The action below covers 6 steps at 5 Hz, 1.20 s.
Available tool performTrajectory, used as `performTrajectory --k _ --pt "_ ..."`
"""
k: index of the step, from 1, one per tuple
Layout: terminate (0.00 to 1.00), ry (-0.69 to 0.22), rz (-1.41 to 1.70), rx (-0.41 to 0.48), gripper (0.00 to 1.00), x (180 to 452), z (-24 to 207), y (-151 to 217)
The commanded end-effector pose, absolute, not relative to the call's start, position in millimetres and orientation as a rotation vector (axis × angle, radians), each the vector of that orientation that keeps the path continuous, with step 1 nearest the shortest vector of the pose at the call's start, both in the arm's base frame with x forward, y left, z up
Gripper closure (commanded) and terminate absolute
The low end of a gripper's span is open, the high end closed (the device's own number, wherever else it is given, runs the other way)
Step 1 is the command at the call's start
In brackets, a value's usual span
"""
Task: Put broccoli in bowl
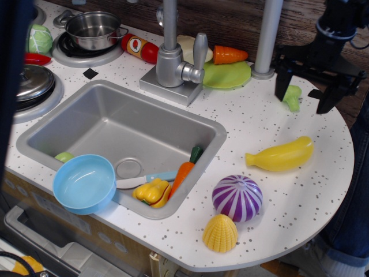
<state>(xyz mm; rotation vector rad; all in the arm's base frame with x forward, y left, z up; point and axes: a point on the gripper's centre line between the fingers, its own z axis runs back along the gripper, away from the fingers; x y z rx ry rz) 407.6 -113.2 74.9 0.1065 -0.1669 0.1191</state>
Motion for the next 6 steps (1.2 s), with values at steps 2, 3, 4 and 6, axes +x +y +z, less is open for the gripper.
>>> performTrajectory --k 2,3,4,6 --pt "0.00 -0.260 0.082 0.102 0.00 459 92 -100" --pt "0.00 -0.247 0.031 0.122 0.00 472 93 -85" --pt "0.00 -0.264 0.039 0.092 0.00 476 88 -85" --pt "0.00 -0.283 0.045 0.039 0.00 477 66 -84"
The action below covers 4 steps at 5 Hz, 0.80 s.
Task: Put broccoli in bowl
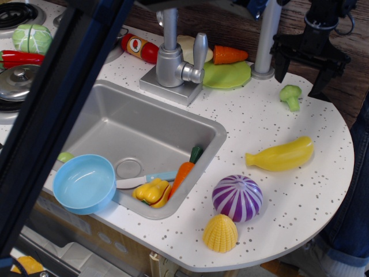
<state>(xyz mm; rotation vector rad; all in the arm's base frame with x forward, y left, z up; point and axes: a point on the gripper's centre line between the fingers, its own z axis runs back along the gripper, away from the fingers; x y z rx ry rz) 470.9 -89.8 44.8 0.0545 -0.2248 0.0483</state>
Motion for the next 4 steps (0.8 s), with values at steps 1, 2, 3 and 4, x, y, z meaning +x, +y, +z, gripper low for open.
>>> performTrajectory --k 1,2,3,4 --pt "0.00 -0.274 0.055 0.007 0.00 478 50 -77" --pt "0.00 -0.279 0.086 -0.001 0.00 478 39 -77" --pt "0.00 -0.288 0.128 0.030 1.00 477 38 -82" --pt "0.00 -0.292 0.158 0.047 1.00 473 42 -88"
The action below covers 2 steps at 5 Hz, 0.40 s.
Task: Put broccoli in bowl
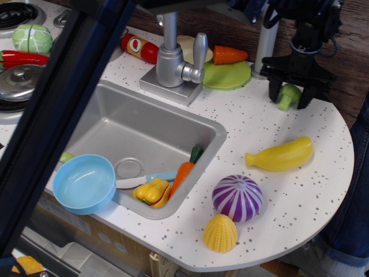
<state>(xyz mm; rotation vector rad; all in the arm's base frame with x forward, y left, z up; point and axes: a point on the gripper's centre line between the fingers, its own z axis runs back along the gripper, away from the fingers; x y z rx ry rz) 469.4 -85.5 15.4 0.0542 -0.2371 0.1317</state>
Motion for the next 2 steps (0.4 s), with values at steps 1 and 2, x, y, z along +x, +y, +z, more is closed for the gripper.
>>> performTrajectory --k 1,2 --pt "0.00 -0.284 0.198 0.118 1.00 454 62 -87" --pt "0.00 -0.238 0.204 0.238 1.00 417 88 -59"
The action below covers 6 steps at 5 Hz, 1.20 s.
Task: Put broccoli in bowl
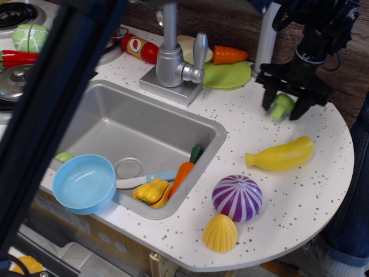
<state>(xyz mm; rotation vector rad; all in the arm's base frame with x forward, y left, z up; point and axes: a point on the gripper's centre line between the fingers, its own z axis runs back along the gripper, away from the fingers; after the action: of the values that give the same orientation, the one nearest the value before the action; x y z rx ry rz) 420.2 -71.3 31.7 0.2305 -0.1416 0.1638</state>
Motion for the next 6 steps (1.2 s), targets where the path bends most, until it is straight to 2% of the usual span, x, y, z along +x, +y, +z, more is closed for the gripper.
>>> performTrajectory --k 1,3,4,6 --pt "0.00 -0.190 0.190 0.298 1.00 381 103 -21" --pt "0.00 -0.057 0.149 0.352 1.00 298 114 48" --pt "0.00 -0.054 0.142 0.322 1.00 260 108 72" --pt "0.00 -0.073 0.129 0.246 1.00 216 82 86"
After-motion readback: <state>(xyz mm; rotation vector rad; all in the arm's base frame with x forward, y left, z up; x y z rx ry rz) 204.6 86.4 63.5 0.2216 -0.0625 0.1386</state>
